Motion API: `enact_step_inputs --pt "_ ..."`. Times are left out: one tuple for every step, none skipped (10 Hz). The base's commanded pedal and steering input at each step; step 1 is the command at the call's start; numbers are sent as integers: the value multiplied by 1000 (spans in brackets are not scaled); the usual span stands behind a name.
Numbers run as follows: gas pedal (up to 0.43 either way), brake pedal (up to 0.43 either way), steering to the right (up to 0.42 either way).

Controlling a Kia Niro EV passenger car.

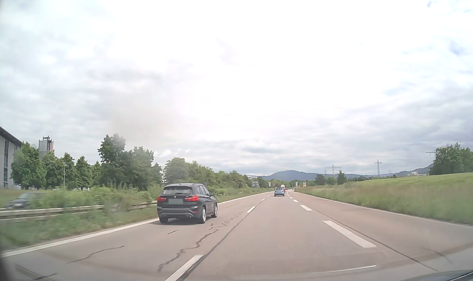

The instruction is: Follow the waypoints while adhering to traffic rules and regulations

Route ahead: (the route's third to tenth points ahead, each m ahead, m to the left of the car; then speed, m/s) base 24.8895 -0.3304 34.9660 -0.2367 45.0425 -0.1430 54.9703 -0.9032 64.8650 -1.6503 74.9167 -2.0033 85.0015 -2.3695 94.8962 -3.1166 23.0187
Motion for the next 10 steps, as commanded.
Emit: enact_step_inputs --pt "209 0 2" --pt "209 0 2" --pt "209 0 3" --pt "209 0 3" --pt "209 0 2" --pt "209 0 3" --pt "209 0 3" --pt "209 0 3" --pt "209 0 3" --pt "209 0 3"
